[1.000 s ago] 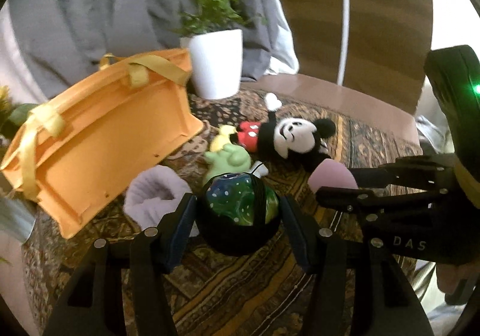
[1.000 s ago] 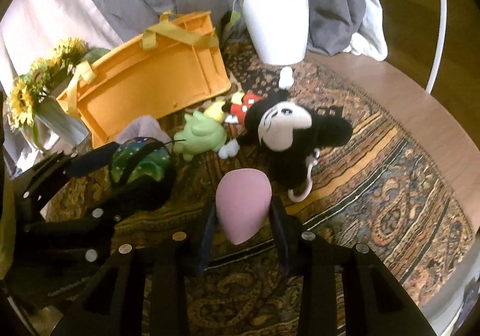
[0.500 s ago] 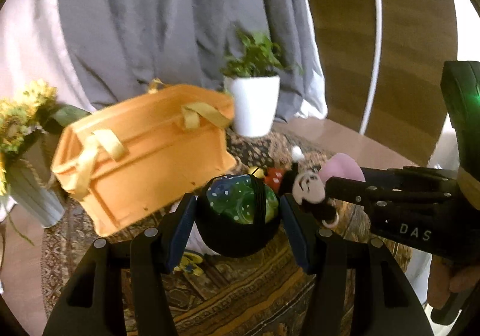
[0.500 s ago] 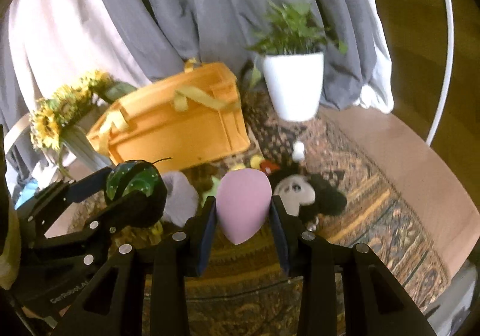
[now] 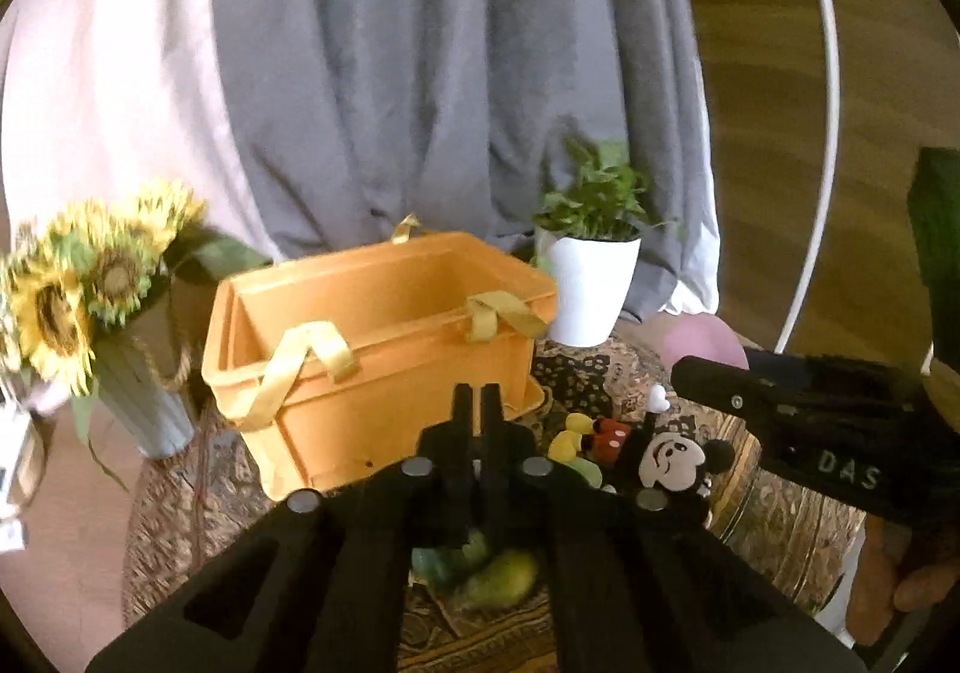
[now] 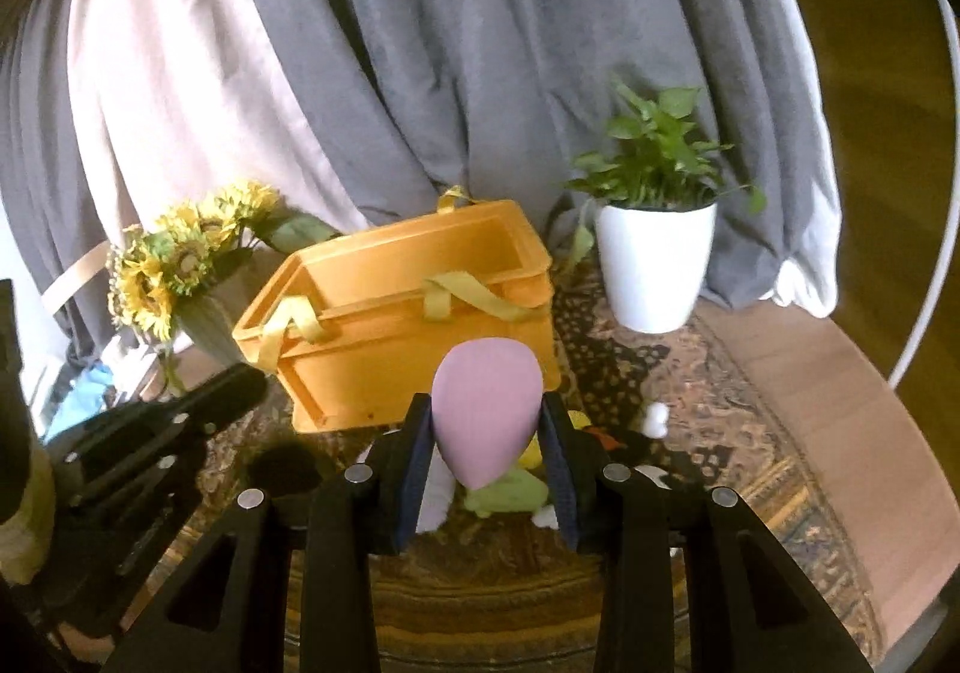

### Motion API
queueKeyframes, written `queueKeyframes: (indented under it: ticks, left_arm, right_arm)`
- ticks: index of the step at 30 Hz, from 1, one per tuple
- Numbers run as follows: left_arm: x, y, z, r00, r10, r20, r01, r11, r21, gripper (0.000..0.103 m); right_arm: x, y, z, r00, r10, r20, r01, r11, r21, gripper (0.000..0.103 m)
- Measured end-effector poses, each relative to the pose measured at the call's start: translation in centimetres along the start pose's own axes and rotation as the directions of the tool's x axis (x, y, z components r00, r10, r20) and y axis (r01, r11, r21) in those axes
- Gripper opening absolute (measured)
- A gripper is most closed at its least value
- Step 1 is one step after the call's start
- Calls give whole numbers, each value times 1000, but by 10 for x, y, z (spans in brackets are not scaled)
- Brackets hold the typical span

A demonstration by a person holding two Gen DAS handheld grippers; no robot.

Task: Organize soft objects
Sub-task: 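Grasp the pink sponge with the right tool, then lower the left tool onto the black-green ball while the right tool holds the pink sponge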

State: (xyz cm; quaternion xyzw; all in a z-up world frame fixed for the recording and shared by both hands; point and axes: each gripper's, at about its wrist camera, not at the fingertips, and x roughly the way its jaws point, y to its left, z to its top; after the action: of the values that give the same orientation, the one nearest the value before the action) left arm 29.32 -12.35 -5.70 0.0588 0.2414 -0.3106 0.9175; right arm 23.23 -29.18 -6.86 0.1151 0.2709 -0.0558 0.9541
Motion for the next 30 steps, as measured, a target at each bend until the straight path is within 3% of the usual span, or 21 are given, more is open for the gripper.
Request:
queueKeyframes:
  ticks: [7, 14, 21, 24, 30]
  left_arm:
    - [13, 13, -21, 997, 46, -65, -47, 999, -23, 2]
    - [15, 9, -45, 990, 57, -130, -60, 998, -17, 2]
    - [8, 10, -47, 988, 96, -124, -103, 993, -54, 3]
    - [8, 13, -45, 988, 73, -138, -83, 994, -73, 8]
    - [9, 4, -49, 981, 56, -183, -65, 997, -48, 30]
  right_arm:
    - [21, 10, -13, 998, 20, -53, -23, 998, -57, 37]
    - [42, -2, -41, 991, 55, -123, -59, 998, -29, 37]
    - [52, 4, -14, 991, 100, -85, -109, 988, -107, 37]
    - [55, 11, -5, 989, 129, -74, -139, 979, -146, 37]
    - [56, 13, 0, 984, 163, -77, -173, 972, -159, 37]
